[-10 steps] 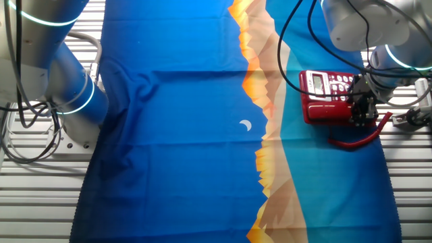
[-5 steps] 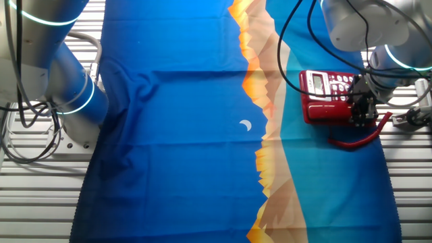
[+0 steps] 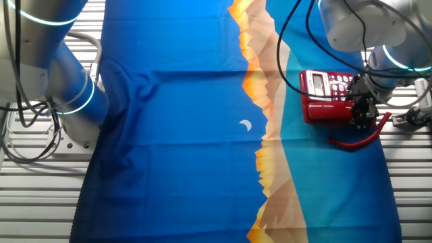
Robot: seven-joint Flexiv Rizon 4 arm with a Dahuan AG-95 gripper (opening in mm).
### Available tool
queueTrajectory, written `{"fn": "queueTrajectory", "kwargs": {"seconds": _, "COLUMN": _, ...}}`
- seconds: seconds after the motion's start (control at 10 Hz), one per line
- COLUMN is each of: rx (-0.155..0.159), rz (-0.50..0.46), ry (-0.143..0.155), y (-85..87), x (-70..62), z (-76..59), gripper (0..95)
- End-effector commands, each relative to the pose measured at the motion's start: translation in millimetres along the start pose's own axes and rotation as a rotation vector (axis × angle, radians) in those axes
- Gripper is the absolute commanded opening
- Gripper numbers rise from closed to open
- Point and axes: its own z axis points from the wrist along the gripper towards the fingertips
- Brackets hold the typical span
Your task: Place the handset of the telephone on the corresponding phone cradle
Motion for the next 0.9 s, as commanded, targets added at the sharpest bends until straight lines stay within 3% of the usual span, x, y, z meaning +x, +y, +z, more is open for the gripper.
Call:
{"fn": "queueTrajectory", "kwargs": {"seconds": 0.1, "rx": 0.004, "rz": 0.002, "ry": 0.002, "y": 0.0, "x": -0.3, "z": -0.2, "gripper": 95.0}}
{"fn": "queueTrajectory", "kwargs": {"seconds": 0.9, "rx": 0.012, "rz": 0.002, "ry": 0.009, "y": 0.6, "x": 1.2, "z": -4.8, "gripper": 95.0}}
